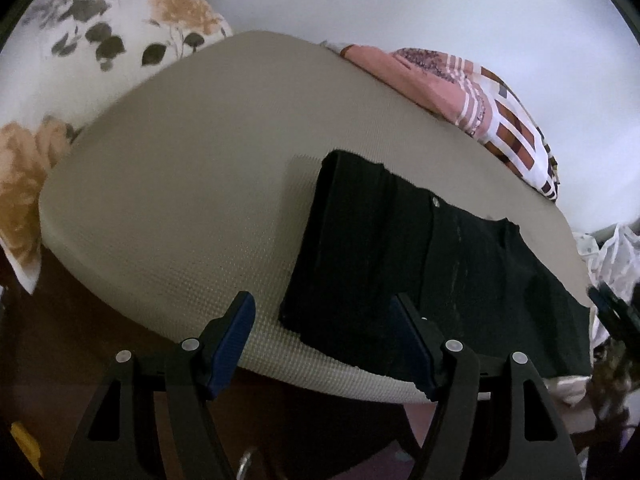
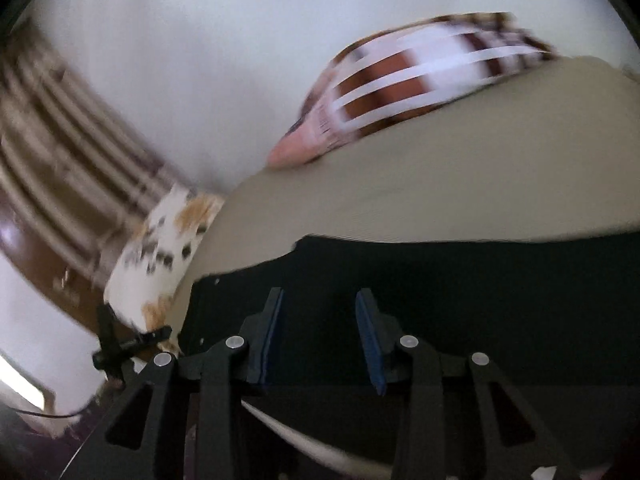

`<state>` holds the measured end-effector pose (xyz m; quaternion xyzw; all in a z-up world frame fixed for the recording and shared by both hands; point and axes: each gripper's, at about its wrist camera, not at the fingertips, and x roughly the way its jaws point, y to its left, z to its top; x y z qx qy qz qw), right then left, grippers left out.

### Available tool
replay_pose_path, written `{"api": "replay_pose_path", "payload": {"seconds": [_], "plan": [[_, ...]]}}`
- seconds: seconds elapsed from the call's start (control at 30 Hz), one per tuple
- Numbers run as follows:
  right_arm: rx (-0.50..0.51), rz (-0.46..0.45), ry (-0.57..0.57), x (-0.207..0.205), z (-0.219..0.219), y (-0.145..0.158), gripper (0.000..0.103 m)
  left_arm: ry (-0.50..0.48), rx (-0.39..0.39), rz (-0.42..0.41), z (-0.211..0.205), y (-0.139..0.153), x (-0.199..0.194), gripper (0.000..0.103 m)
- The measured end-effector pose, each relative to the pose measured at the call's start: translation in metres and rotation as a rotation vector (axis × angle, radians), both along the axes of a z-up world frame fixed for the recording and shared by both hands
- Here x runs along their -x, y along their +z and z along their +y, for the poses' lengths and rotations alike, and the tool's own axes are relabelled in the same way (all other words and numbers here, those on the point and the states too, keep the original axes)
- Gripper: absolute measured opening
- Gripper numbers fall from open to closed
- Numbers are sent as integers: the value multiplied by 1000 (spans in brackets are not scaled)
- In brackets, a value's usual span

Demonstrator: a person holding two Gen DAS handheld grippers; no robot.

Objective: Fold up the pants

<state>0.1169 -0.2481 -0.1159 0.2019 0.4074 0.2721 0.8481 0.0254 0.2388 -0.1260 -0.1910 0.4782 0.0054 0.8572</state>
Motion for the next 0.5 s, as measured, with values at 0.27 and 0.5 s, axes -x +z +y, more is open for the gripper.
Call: {"api": "replay_pose_path", "payload": {"seconds": [0.27, 0.5], "plan": [[196, -17, 136, -81, 90, -15, 36, -55, 11, 53, -11, -13, -4, 70], [377, 14, 247, -127, 125, -43, 35, -71, 15, 75, -15, -19, -9, 70]]}}
